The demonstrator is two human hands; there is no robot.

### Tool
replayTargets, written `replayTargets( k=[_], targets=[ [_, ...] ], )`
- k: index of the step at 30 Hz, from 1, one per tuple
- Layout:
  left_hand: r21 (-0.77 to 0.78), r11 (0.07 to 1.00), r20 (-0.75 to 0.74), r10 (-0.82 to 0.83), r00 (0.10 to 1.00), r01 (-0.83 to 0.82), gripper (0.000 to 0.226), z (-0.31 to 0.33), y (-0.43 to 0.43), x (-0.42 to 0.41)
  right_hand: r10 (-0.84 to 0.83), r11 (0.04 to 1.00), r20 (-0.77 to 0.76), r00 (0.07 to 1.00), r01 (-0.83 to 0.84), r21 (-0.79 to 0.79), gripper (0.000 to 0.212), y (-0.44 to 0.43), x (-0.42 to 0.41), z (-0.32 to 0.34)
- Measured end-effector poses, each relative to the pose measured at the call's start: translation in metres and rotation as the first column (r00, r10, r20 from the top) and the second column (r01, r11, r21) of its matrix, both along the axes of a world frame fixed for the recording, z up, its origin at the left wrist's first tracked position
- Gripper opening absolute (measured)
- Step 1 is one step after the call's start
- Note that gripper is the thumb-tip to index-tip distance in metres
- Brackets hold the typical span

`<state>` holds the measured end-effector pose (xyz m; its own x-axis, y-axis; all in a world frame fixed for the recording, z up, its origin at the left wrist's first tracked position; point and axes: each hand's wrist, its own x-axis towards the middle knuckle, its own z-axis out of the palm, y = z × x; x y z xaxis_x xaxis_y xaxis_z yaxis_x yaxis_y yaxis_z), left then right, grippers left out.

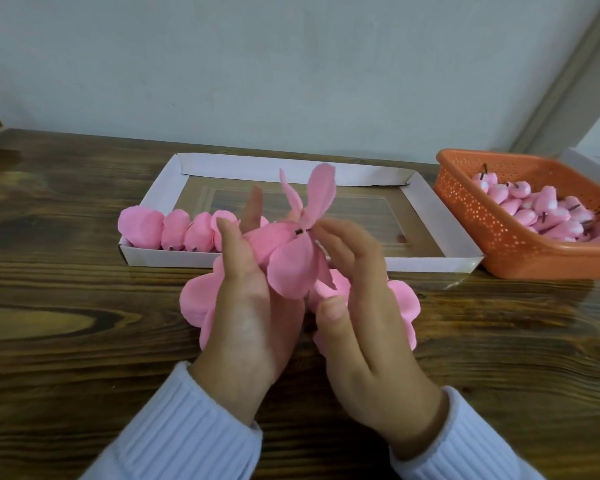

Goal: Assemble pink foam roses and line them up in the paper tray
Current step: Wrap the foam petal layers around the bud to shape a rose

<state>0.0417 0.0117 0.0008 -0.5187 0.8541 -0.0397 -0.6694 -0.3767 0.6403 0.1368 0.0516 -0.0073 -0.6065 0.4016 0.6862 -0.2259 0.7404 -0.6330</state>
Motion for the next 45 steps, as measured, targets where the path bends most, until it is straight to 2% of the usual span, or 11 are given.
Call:
replayTargets(
  k=[4,13,16,19,21,23,25,27,36,40,45],
  targets=[
    [-0.049,0.967,0.193,-0.235,0.953,0.249,0.074,-0.003,0.000,-0.003,-0.031,0.994,0.016,0.999,0.029,0.109,0.052,-0.001,0.002,0.001],
    [0.104,0.920,0.104,-0.388,0.916,0.378,0.056,-0.010,-0.008,0.002,-0.080,0.995,0.108,0.991,0.072,0.074,0.060,-0.003,0.002,-0.004],
    [0.053,0.943,0.128,-0.334,0.934,0.330,0.055,-0.015,-0.005,0.003,-0.126,0.992,0.016,0.992,0.126,0.005,0.043,-0.004,0.001,-0.003],
    [0.062,0.940,0.240,-0.339,0.910,0.335,0.023,-0.021,-0.004,-0.001,-0.289,0.957,-0.137,0.948,0.288,-0.028,0.028,0.002,0.000,-0.001],
    [0.005,0.947,0.167,-0.317,0.934,0.321,0.042,-0.027,-0.008,0.004,-0.360,0.933,-0.178,0.916,0.356,-0.055,0.018,0.006,0.002,0.001],
    [0.143,0.957,0.084,-0.266,0.960,0.253,0.019,-0.024,-0.005,0.008,-0.377,0.926,-0.194,0.906,0.360,-0.117,0.014,0.007,0.003,0.002],
    [0.080,0.954,0.026,-0.293,0.956,0.290,0.055,-0.019,-0.003,0.010,-0.351,0.929,-0.199,0.915,0.315,-0.193,0.011,0.007,0.004,0.002],
    [-0.007,0.977,-0.139,-0.213,0.967,0.215,0.053,-0.017,-0.004,0.012,-0.319,0.927,-0.205,0.925,0.260,-0.269,0.007,0.007,0.004,0.002],
    [-0.027,0.993,-0.157,-0.121,0.980,0.118,0.059,-0.017,0.000,0.011,-0.154,0.890,-0.155,0.976,0.069,-0.451,0.012,0.013,0.005,0.005],
    [-0.039,0.996,-0.406,0.054,0.912,-0.076,0.084,-0.012,0.001,0.009,-0.147,0.862,-0.139,0.979,0.058,-0.504,0.017,0.015,0.007,0.004],
    [0.114,0.978,-0.561,0.207,0.802,-0.173,0.060,-0.008,-0.003,0.005,-0.020,0.700,-0.163,0.986,-0.102,-0.707,0.016,0.013,0.005,0.006]
  ],
)
